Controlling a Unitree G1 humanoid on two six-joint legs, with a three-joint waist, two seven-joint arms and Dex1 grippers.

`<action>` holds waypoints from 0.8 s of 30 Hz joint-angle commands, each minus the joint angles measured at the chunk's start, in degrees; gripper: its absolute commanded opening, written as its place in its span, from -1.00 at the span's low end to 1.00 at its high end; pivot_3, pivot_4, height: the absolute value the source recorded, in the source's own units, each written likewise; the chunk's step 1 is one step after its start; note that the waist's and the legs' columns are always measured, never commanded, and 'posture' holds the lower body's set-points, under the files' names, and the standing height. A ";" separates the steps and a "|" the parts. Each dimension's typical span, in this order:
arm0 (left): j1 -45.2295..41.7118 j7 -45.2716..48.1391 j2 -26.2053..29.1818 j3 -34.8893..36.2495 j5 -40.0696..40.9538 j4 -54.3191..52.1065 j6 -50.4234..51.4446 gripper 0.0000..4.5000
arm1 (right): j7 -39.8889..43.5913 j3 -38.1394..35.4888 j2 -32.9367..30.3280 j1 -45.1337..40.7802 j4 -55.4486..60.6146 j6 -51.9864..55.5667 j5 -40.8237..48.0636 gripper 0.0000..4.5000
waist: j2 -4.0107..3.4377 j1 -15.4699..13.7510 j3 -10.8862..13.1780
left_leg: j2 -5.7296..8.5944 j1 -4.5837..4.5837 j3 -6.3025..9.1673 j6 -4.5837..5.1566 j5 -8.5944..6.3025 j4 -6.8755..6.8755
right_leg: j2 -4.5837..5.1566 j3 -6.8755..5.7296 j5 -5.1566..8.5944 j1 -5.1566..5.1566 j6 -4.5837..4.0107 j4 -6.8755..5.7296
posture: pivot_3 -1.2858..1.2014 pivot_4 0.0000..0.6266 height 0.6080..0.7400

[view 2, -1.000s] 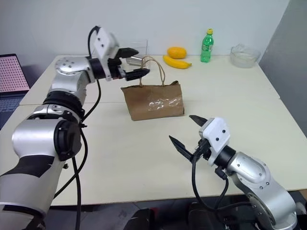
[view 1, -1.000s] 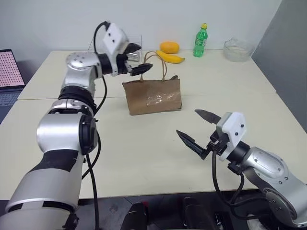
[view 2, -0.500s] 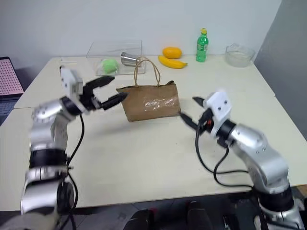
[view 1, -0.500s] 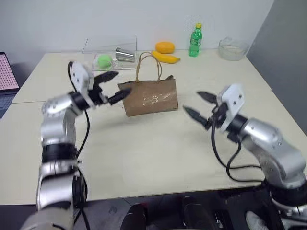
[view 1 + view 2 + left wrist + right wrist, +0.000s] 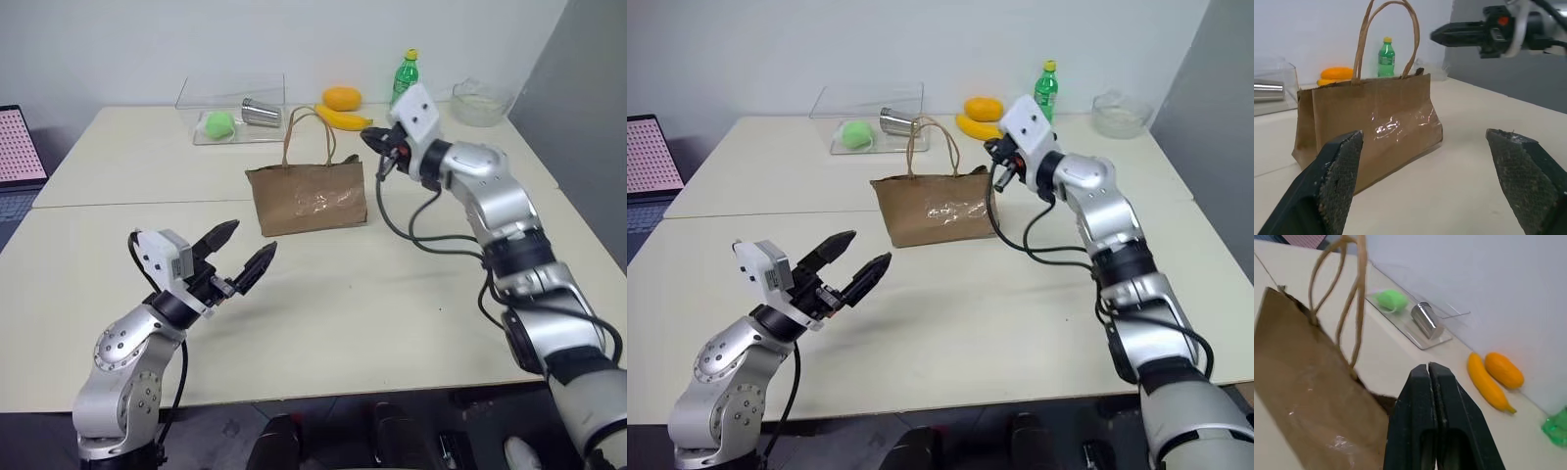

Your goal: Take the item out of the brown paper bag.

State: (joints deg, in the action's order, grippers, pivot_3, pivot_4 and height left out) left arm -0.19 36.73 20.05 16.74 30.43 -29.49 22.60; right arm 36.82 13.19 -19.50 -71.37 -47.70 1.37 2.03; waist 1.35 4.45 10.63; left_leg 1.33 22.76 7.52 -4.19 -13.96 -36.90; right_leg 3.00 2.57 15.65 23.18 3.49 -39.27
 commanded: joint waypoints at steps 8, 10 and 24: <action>0.86 2.32 2.97 -3.24 0.17 -1.27 -4.10 0.87 | 4.51 3.03 4.16 -11.28 -23.88 -10.73 -11.58 -0.98 | -0.04 0.14 0.02 | 0.03 0.05 0.00 -0.01 0.00 0.09 | 0.02 0.00 -0.01 0.01 -0.01 0.17 | 0.03 -0.52 1.00; 2.59 3.26 3.90 -4.28 -1.53 -1.49 -6.07 0.87 | 9.59 3.27 3.74 -10.73 -23.30 -11.78 -12.15 -0.98 | -0.05 0.30 0.03 | 0.01 0.04 -0.01 0.00 0.00 0.12 | 0.01 0.01 -0.01 0.02 -0.01 0.17 | 0.03 -0.52 1.00; 11.59 9.40 11.34 -3.35 0.21 -2.40 -7.42 0.87 | 36.47 4.09 -0.72 6.66 11.26 -5.69 -6.85 -0.98 | -0.11 0.24 0.06 | -0.04 0.02 0.05 0.00 -0.01 0.15 | -0.01 -0.03 -0.01 0.01 -0.02 0.17 | 0.03 -0.52 1.00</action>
State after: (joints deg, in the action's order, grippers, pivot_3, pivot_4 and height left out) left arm 10.98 45.35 30.65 11.94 29.37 -29.70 16.00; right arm 71.12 17.18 -19.74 -65.11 -43.00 -6.69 -6.94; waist 1.24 4.70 10.68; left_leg 1.29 22.78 7.58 -4.19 -13.96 -36.74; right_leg 2.99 2.55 15.64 23.19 3.48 -39.10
